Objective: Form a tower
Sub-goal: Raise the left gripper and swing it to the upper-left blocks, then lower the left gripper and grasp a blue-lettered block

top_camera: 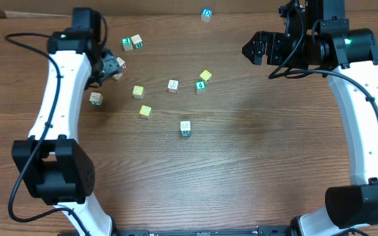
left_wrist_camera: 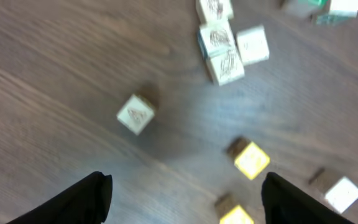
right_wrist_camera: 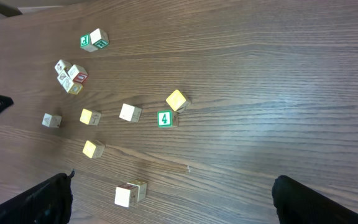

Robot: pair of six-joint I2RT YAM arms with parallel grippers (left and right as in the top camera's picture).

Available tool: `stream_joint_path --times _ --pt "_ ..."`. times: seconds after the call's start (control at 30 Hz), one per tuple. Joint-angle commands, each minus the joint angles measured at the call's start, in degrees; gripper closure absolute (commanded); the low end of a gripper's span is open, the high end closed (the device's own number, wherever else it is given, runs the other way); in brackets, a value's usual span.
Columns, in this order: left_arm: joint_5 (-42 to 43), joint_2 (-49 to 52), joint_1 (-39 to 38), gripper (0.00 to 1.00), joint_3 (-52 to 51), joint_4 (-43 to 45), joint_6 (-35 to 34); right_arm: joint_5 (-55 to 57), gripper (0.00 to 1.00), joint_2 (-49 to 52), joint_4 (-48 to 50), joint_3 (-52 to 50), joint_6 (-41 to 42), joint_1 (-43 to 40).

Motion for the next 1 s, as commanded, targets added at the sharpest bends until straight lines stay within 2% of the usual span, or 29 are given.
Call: stream_joint_path --times 0.0,0.1,0.43,0.5,0.67,0.73,0.77,0.97 --pt "-0.7 -0.5 0.7 0.24 1.1 2.5 2.4 0.4 0.00 -0.6 0.2 0.7 0.0 0.3" --pt "-0.7 0.2 0.7 0.23 1.1 5.8 5.2 0.4 0.00 -0.6 0.2 0.7 0.0 0.3" --pt "-0.7 7.0 1.0 0.25 1.1 12.2 5.2 0.4 0.00 -0.6 0.2 0.7 0.0 0.3" --pt "-0.5 9.0 1.0 0.38 1.1 14.1 5.2 0.4 0.00 -0.6 0.2 0.7 0.0 0.3" --pt "-0.3 14.3 1.0 0.80 1.1 18.6 5.2 0.4 0.00 -0.6 0.2 0.7 0.0 0.3" --pt "-0.3 16.0 1.0 0.92 1.1 20.3 5.2 0.4 0.00 -0.6 0.2 0.7 0.0 0.3" --pt "-0.3 16.6 1.0 0.96 1.1 21.1 5.2 0.4 0.00 -0.6 0.2 0.7 0.0 0.3" --pt "0.2 19.2 1.0 0.96 1.1 25.1 5.7 0.4 0.00 -0.6 0.2 0.7 0.0 0.3"
